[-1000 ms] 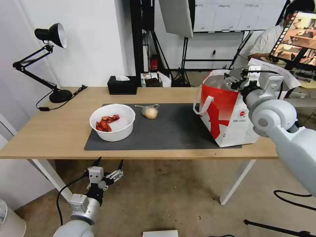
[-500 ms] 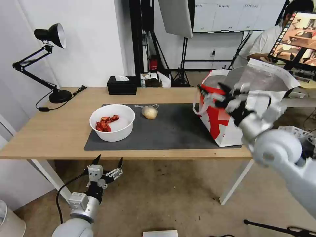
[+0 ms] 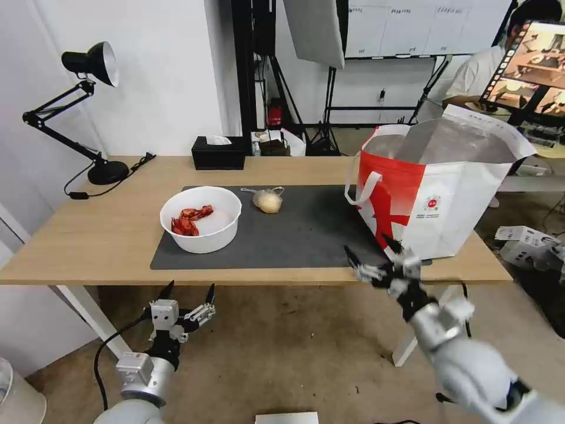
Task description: Pick up the trash from the table and place it into the takeout bag.
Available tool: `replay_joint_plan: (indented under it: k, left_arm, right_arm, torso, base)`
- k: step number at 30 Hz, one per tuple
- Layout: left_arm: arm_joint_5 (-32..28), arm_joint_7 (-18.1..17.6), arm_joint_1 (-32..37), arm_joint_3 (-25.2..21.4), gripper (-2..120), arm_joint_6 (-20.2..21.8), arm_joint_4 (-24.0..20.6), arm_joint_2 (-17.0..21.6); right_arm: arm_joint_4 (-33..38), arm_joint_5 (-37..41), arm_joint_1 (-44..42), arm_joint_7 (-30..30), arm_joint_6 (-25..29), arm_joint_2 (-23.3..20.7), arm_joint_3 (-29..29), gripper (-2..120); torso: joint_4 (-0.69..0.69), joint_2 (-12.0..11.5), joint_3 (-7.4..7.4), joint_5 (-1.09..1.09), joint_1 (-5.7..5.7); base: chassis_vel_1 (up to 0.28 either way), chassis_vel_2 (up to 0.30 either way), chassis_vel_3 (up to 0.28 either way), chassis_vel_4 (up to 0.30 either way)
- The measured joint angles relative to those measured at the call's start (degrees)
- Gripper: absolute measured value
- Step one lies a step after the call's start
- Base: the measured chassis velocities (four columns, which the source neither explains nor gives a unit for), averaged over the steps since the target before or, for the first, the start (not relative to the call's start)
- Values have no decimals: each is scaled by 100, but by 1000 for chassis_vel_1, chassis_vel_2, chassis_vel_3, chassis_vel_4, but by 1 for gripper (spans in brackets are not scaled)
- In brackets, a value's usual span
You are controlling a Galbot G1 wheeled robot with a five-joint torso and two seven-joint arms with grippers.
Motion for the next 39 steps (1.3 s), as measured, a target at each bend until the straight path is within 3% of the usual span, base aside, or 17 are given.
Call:
replay_joint_plan:
  k: [13,39]
  left_arm:
    - [11,-4,36,-12,100,37,39,-1]
    - [-7,-24,47,-23,100,37,41,61]
  right_arm:
    - [68,176,-245,244,-349,159,-186,100]
    - [103,181,-323,291,-378,220,-232,100]
  torso:
    - [1,0,0,0,1]
    - [1,0,1,0,1]
  base:
    - [0,0,0,0]
    - [0,0,0,0]
